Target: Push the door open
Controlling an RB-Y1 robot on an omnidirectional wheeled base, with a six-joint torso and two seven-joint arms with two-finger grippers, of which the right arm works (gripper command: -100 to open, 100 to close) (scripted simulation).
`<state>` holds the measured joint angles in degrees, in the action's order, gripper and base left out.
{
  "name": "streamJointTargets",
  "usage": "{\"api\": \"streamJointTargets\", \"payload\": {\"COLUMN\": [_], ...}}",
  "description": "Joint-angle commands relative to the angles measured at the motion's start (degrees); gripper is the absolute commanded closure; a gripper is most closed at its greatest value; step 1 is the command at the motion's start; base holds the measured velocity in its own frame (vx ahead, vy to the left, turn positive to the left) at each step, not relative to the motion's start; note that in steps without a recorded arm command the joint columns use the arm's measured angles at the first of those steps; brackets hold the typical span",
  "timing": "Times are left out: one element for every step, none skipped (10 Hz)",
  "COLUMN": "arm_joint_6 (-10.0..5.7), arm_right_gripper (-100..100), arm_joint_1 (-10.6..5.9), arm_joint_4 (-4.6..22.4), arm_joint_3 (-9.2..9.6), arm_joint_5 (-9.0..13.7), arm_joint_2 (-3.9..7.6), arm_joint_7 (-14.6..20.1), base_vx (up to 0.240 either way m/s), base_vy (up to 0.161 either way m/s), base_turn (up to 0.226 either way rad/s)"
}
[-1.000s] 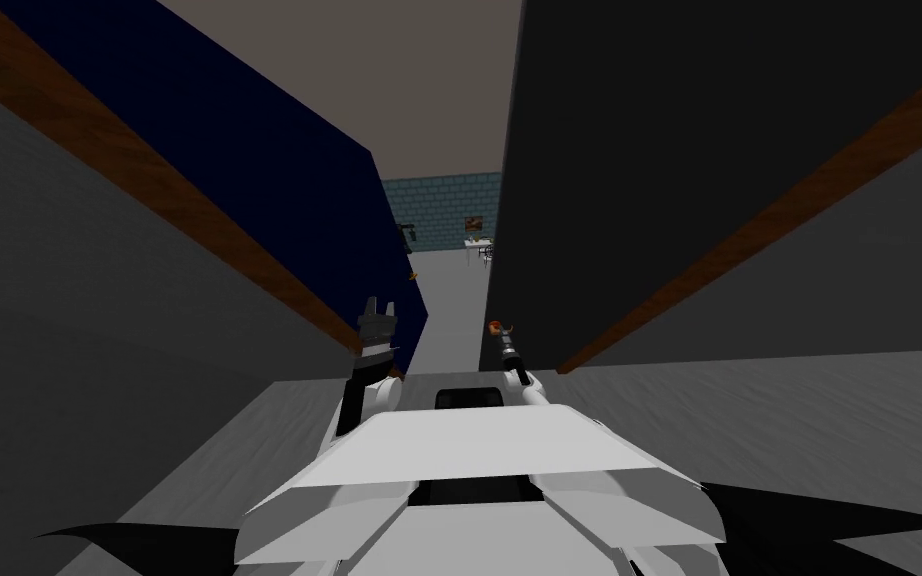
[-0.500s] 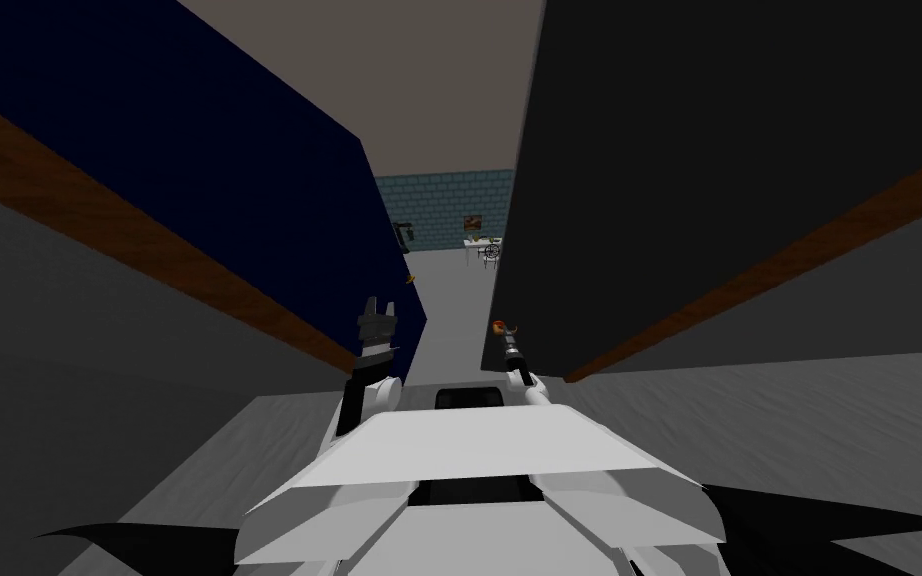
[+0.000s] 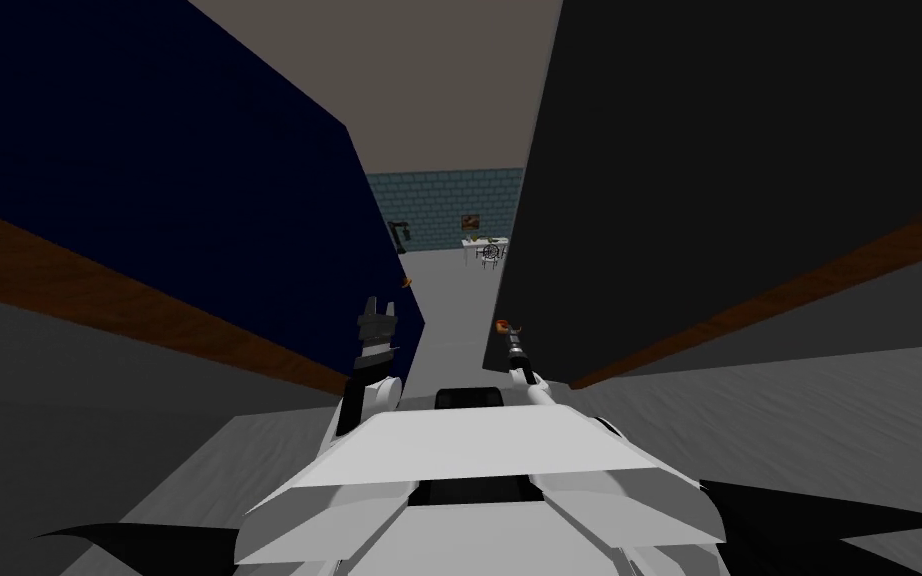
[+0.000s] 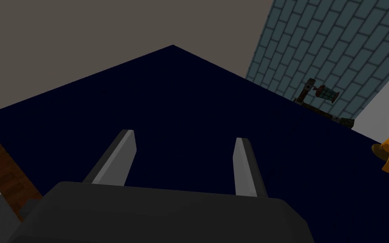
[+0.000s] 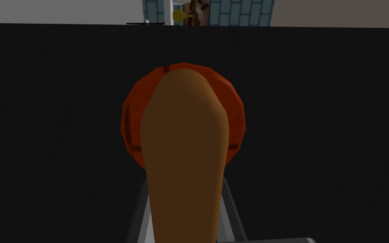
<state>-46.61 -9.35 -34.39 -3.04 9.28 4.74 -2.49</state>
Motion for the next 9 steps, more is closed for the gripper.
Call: {"api": "streamJointTargets", "payload": {"arm_joint_6": [1.15,1.15,1.08,1.06,1.02,0.99,0.95,0.91,0.88], "arm_right_gripper": [100,100,100,100,100,100,100,100,100], "arm_joint_1": [0.92,0.92,0.95,0.96,0.98,0.99,1.01,1.02,1.04], "arm_joint_4": [-2.2,-2.2,-2.0,-2.0,-1.9,-1.8,-1.7,-1.6,-1.5], "arm_joint_3": [-0.51,-0.51,-1.98,-2.35,-3.09,-3.84,-4.57,-5.29,-5.97], "arm_joint_5": [0.2,0.2,1.0,1.2,1.6,2.0,2.4,2.7,3.1], "arm_joint_2": [0.25,0.25,0.52,0.58,0.69,0.79,0.87,0.94,0.99], "arm_joint_7": [-0.5,-0.5,-1.0,-1.1,-1.3,-1.6,-1.8,-2.1,-2.3], "base_vx": [0.030,-0.006,0.119,0.166,0.180,0.202,0.200,0.213,0.215], "base_vy": [0.006,-0.012,0.033,0.065,0.091,0.100,0.097,0.061,0.076], "base_turn": [-0.007,0.014,-0.074,-0.106,-0.065,-0.099,-0.066,-0.071,-0.066]}}
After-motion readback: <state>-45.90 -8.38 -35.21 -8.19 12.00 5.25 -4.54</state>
